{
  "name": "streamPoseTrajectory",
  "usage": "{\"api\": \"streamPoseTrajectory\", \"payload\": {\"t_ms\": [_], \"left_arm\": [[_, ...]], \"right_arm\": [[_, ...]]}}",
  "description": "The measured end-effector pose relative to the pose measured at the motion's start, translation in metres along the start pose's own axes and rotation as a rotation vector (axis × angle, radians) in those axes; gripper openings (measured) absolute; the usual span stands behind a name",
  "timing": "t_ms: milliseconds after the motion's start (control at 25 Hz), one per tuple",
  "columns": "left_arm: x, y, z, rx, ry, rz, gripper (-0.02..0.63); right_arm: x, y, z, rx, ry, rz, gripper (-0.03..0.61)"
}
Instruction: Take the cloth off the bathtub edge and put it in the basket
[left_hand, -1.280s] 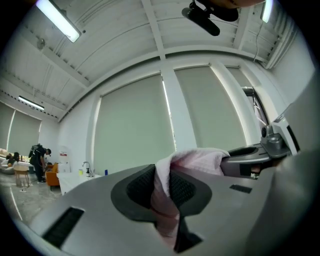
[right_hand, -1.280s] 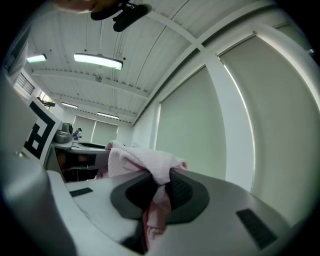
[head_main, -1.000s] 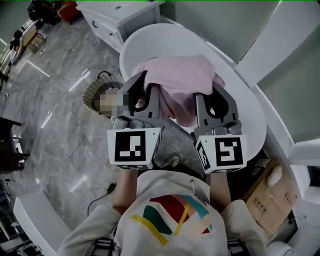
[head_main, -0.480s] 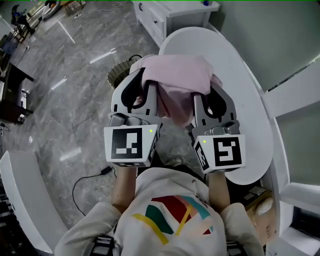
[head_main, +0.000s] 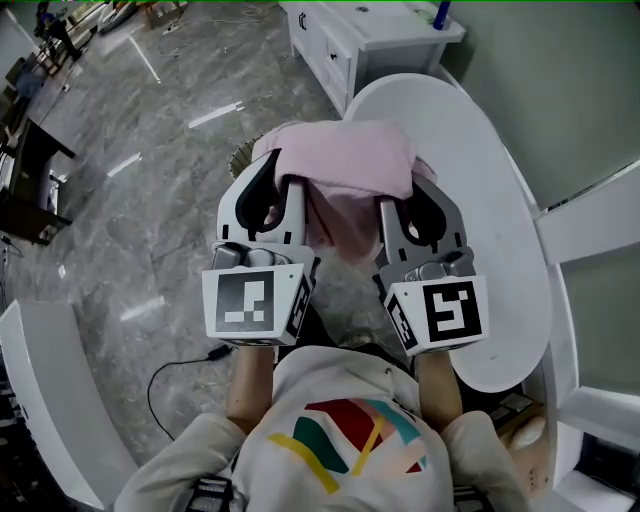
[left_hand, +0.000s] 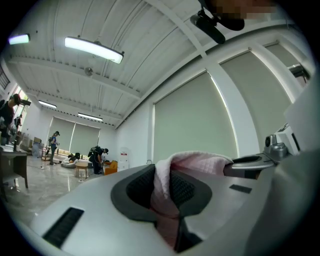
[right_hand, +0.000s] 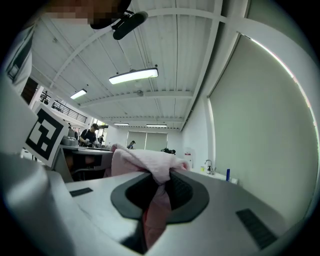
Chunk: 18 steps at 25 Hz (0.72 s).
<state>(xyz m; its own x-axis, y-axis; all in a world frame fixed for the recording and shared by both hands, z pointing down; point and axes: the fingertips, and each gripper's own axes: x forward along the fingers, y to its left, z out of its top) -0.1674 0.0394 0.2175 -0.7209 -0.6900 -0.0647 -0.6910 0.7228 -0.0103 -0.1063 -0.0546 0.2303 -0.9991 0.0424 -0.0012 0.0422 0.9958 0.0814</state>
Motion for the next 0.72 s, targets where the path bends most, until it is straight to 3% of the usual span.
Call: {"api": "streamPoseTrajectory", "payload": {"t_ms": [280, 720], "left_arm": [[0.064, 0.057, 0.000, -0.050, -0.018, -0.036, 0.067], [0.183, 0.174, 0.021, -0.018, -0.074, -0.094, 0.067]], "right_arm": [[0.080, -0.004, 0.010, -0.009, -0.005, -0.024, 0.052], [0.244, -0.007, 0.038, -0.047, -0.032, -0.046, 0.052]]}}
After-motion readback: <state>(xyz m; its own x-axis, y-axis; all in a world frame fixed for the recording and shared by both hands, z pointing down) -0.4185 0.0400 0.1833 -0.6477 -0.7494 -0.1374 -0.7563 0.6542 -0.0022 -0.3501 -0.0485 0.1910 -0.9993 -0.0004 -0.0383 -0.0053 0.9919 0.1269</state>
